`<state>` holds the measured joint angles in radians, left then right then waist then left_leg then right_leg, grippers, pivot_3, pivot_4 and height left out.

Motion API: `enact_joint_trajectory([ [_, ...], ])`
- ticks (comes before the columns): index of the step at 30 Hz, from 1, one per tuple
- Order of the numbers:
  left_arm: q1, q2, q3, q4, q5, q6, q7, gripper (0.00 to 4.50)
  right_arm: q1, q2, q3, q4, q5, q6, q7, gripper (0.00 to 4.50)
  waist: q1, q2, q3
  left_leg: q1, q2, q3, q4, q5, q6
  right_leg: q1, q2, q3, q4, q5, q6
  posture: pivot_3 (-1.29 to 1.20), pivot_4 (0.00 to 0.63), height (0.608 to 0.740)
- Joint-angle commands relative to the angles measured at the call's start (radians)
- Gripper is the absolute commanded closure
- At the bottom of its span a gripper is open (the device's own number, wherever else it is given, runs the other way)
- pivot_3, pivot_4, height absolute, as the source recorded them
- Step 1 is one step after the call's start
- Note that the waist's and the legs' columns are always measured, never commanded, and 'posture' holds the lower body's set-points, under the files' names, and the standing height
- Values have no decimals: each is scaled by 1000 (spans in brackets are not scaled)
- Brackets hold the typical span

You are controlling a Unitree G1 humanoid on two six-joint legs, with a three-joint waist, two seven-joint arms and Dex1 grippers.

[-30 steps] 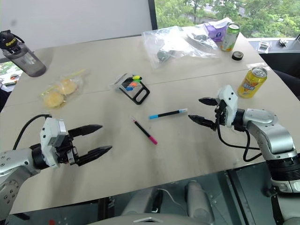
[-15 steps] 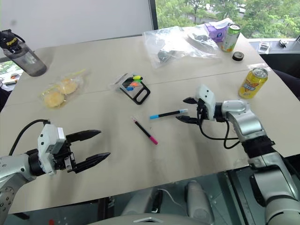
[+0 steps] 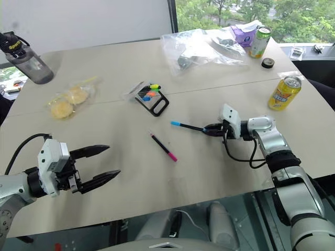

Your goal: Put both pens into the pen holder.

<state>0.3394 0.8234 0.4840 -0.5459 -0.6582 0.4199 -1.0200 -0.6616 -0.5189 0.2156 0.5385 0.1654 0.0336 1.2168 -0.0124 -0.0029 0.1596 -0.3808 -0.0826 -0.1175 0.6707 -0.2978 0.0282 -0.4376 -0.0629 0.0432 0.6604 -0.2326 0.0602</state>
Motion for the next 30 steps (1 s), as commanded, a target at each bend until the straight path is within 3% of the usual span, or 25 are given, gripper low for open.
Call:
enact_joint_trajectory([
  [1,-138,-22,-112,-9,-10,1,36,0,53,-47,-55,-168,24,54,-22,4491,3,0,0,0,0,-1,0,0,0,0,-1,-1,0,0,0,0,150,740],
  [7,-489,-69,-396,152,106,14,30,0,150,-144,-44,-474,11,227,-36,4491,0,0,0,0,-1,-1,2,0,0,0,-1,-1,2,0,0,0,150,740],
  [11,-780,-113,-596,363,237,-58,-90,0,149,-199,-21,-644,0,341,-39,4491,-3,0,0,-1,-1,-1,3,0,-1,0,0,-1,2,0,0,0,150,740],
  [16,-1045,-194,-724,595,280,-122,-290,0,119,-222,-23,-781,21,460,-53,4491,-4,-1,0,-2,-1,-1,4,0,-1,-1,0,-1,2,0,0,0,150,740],
  [26,-1297,-275,-895,875,464,-280,-510,0,93,-267,-6,-933,16,593,-94,4491,-3,-1,0,-8,-2,-5,10,1,-1,-3,0,-4,2,0,0,0,150,740],
  [29,-1346,-312,-909,909,504,-320,-525,839,91,-290,7,-955,6,614,-103,4491,-1,-1,0,-14,-3,-7,15,0,-1,-5,0,-7,3,1,1,0,150,740],
  [30,-1358,-318,-917,922,525,-342,-527,1438,89,-293,10,-959,5,619,-105,4491,-2,-1,0,-16,-3,-8,16,1,0,-7,0,-8,3,1,2,0,150,740],
])
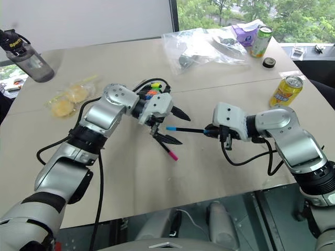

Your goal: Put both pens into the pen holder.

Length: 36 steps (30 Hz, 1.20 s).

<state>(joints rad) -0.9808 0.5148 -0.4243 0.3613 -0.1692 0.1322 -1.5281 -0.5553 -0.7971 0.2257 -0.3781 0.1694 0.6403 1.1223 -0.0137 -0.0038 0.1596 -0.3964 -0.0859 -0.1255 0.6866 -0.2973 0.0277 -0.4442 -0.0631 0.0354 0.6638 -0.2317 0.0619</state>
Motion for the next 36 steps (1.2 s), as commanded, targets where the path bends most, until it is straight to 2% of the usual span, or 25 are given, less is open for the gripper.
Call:
enact_joint_trajectory([
  [1,-53,-17,-20,29,58,-77,-22,1823,-21,-18,4,-46,-1,17,-10,4491,0,0,0,0,0,0,0,0,0,0,0,0,0,0,0,0,150,740],
  [3,-76,-33,-29,47,79,-96,-28,2538,-27,-24,12,-50,-6,22,-10,4491,-2,0,0,0,0,0,0,0,0,-1,0,0,0,0,0,0,150,740],
  [7,-124,-56,-50,83,143,-139,-22,4262,-37,-33,30,-55,-18,32,-16,4491,-2,0,0,-1,0,0,0,0,0,-2,0,0,1,0,0,0,150,740],
  [8,-137,-60,-56,95,162,-149,-16,4451,-40,-34,35,-56,-21,36,-19,4491,-2,0,0,-1,0,0,0,0,0,-2,0,0,1,0,0,0,150,740],
  [18,-204,-87,-92,114,265,-109,-33,4451,-97,-21,78,-58,-49,96,-62,4491,-2,0,0,-2,0,1,0,0,0,-2,0,0,1,0,0,0,150,740],
  [21,-250,-113,-91,192,323,-185,65,4451,-102,-19,86,-59,-57,109,-73,4491,-1,0,0,-2,0,0,0,0,0,-3,0,0,1,0,0,0,150,740],
  [23,-277,-133,-87,246,346,-212,108,3924,-103,-16,93,-58,-63,120,-85,4491,0,0,0,-2,0,0,0,0,0,-3,0,0,2,0,0,0,150,740],
  [26,-281,-138,-90,255,347,-207,80,2832,-111,-14,101,-51,-76,133,-104,4491,-2,0,0,-2,-1,1,0,0,0,-3,0,0,2,0,0,0,150,740],
  [28,-280,-140,-95,259,359,-200,81,1756,-119,-12,105,-44,-83,139,-115,4491,-4,0,0,-2,-1,1,0,0,0,-3,0,1,2,0,0,0,150,740],
  [30,-276,-132,-115,266,392,-215,84,1077,-130,-6,107,-38,-90,152,-129,4491,-4,0,0,-2,-1,1,0,0,0,-4,0,1,2,0,0,0,150,740],
  [36,-270,-151,-124,267,424,-184,97,1077,-159,10,118,-37,-104,188,-157,4491,-3,0,0,-2,-1,1,1,0,0,-4,0,1,3,0,0,0,150,740],
])
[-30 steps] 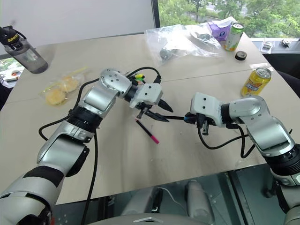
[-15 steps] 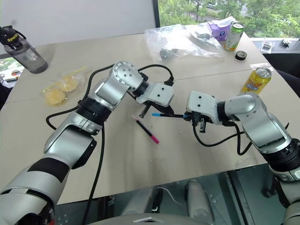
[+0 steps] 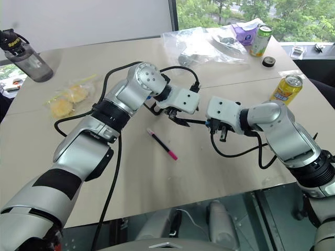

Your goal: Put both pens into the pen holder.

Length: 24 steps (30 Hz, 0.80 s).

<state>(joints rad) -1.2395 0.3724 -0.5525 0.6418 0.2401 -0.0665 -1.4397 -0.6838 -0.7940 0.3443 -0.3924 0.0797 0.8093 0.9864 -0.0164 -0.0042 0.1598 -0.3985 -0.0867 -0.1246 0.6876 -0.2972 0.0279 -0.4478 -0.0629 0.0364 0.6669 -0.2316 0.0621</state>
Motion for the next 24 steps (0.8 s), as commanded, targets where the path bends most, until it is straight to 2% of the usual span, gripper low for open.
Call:
enact_joint_trajectory([
  [1,-13,-12,0,-9,26,18,15,1077,-36,11,3,-27,-16,27,-26,4491,0,0,0,0,0,0,0,0,0,0,0,0,0,0,0,0,150,740],
  [8,-13,-35,-11,-11,55,45,10,1077,-61,40,25,-42,-16,61,-48,4491,-1,0,0,0,0,0,0,0,0,0,0,0,1,0,0,0,150,740],
  [11,-15,-49,-8,-14,60,57,15,2416,-77,55,40,-32,-24,61,-56,4491,-1,0,0,0,0,0,0,0,0,0,0,0,1,0,0,0,150,740],
  [15,-13,-58,-10,-11,65,65,20,4420,-96,77,46,-23,-26,63,-68,4491,-1,0,0,0,0,0,1,0,0,0,0,0,2,0,0,0,150,740],
  [21,0,-53,-10,-17,74,67,20,4420,-96,93,27,-25,-17,63,-82,4491,-1,0,0,0,0,0,1,0,0,0,0,0,2,0,0,0,150,740],
  [23,2,-50,-9,-18,77,65,23,4500,-91,89,17,-25,-18,60,-87,3425,-1,0,0,0,0,0,1,0,0,0,0,0,3,0,0,0,150,740],
  [24,3,-48,-7,-18,78,64,28,4500,-85,88,5,-24,-23,60,-102,3071,-1,0,0,0,0,0,1,0,0,-1,0,0,3,0,0,0,150,740],
])
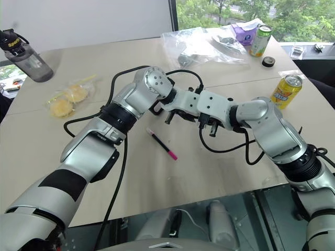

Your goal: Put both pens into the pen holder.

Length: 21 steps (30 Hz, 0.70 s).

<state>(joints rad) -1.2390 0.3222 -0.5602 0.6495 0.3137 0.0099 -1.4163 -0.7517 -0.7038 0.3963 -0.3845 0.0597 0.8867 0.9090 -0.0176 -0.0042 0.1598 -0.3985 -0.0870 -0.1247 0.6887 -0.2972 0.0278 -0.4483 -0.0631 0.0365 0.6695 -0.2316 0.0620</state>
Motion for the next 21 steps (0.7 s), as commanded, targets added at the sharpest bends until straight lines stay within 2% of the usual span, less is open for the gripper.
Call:
enact_joint_trajectory([
  [1,4,5,4,-29,5,-13,8,4500,-10,-1,-60,-32,-4,-13,-38,2582,0,0,0,0,0,0,0,0,0,0,0,0,0,0,0,0,150,740],
  [2,8,10,9,-32,6,-16,18,4500,2,-5,-82,-36,7,-3,-42,2030,0,0,0,0,0,0,0,0,0,0,0,0,0,0,0,0,150,740],
  [9,75,69,55,-127,-20,7,53,4500,165,-18,-346,-135,153,39,-45,2030,2,0,0,0,0,0,0,0,0,0,-1,0,1,0,0,0,150,740],
  [12,108,92,102,-186,-35,17,114,4500,286,24,-509,-160,257,-38,-30,2030,4,0,0,0,0,0,1,0,0,0,-1,1,2,0,0,0,150,740],
  [13,123,100,118,-208,-38,8,139,4500,325,70,-573,-159,320,-78,-21,2030,4,-1,0,0,0,0,1,0,0,0,-1,0,2,0,0,0,150,740],
  [16,198,94,198,-308,-92,10,236,4500,418,171,-709,-148,468,-101,-33,2030,1,-1,-1,1,0,1,1,0,0,0,-1,2,4,0,0,0,150,740],
  [18,260,45,288,-400,-143,63,362,4500,482,196,-747,-135,505,-174,-6,2030,3,0,-1,2,0,2,2,0,0,0,-1,4,6,0,0,0,150,740],
  [21,370,34,342,-529,-116,15,518,4500,538,224,-788,-117,568,-235,3,2030,2,0,-1,2,0,2,4,0,0,0,-1,4,7,0,0,0,150,740],
])
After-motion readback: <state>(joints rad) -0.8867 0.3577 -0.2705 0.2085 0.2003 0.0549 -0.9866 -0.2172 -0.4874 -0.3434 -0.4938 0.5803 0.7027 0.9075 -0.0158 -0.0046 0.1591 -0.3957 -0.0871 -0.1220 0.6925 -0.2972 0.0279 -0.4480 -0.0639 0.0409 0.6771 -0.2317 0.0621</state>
